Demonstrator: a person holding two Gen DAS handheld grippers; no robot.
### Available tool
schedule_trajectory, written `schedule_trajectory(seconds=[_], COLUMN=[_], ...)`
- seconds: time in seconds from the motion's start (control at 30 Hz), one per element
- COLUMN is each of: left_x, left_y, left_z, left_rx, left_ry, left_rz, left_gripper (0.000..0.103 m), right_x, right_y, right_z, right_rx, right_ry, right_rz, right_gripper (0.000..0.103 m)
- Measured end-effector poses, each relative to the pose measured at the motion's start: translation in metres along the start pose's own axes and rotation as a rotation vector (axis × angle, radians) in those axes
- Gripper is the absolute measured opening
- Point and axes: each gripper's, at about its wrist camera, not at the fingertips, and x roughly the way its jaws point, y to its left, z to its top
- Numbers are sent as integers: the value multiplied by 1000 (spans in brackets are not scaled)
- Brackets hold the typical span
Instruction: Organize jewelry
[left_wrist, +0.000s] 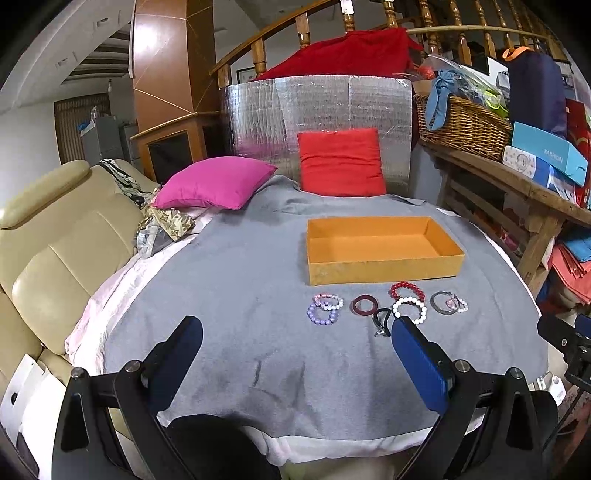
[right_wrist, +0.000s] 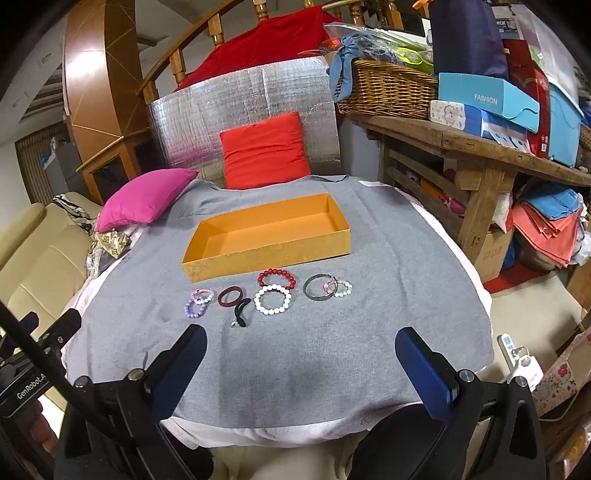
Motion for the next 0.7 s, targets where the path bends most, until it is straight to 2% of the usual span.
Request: schedule_trajectory(seconds=[0.27, 0.7], left_x=[2, 5], left_y=[-1, 0], left_z=[1, 0], left_rx=[-25, -8], left_ry=[15, 23], left_rz=[-18, -10], left_gripper=[102, 102], right_x=[3, 7], right_y=[1, 3], right_z=[0, -1], right_rx=[-6, -11], right_ry=[6, 15], right_rz=[0, -4], right_gripper=[103, 103])
